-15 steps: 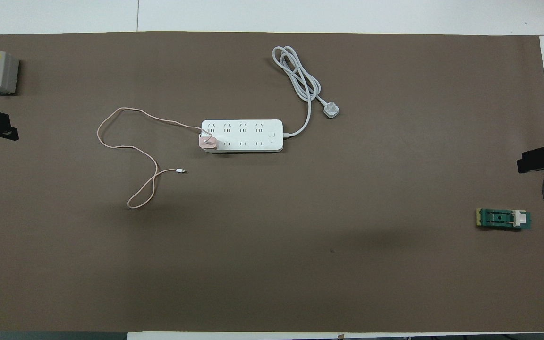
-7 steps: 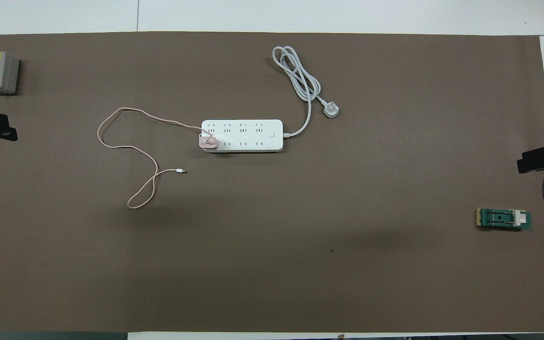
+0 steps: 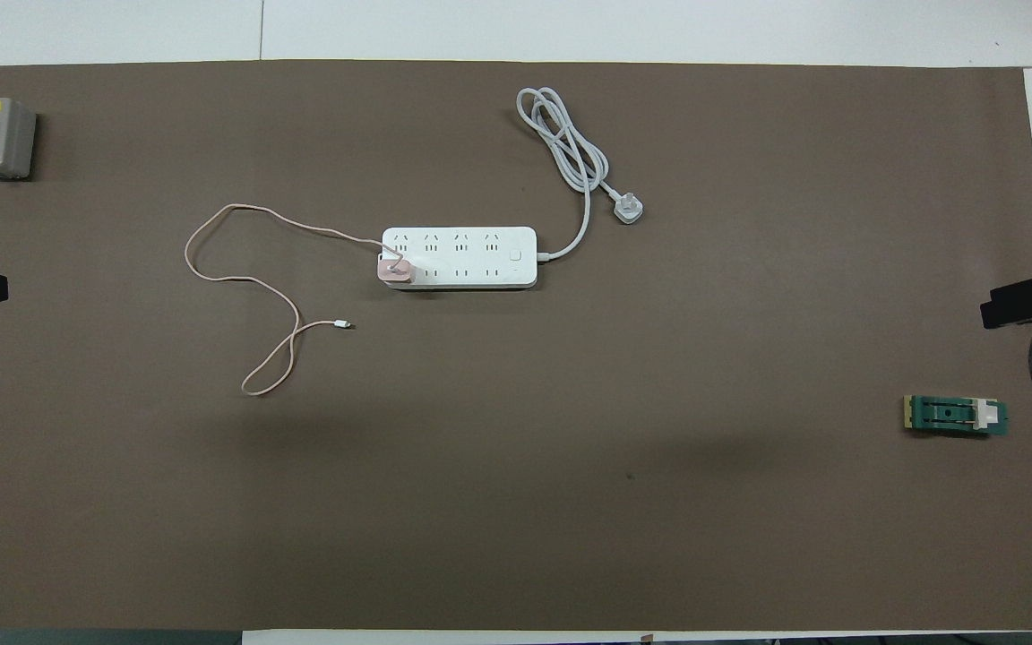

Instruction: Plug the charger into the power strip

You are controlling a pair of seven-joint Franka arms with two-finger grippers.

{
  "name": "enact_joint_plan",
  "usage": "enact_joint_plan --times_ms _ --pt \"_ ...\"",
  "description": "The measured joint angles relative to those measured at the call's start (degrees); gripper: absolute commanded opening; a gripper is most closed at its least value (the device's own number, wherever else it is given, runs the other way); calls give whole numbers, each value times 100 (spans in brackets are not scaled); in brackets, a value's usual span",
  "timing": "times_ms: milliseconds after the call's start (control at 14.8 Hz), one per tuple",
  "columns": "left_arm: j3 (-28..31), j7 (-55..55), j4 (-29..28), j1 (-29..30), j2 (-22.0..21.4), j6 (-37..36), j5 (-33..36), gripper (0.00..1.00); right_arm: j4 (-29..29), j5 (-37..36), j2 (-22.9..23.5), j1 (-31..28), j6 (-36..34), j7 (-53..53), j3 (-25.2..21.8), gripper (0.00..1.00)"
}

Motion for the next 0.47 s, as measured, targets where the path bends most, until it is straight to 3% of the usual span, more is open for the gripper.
enact_joint_plan --times_ms 473 --pt "-21 24 -32 -195 29 2 -199 100 0 0 0 0 0 0 0 100"
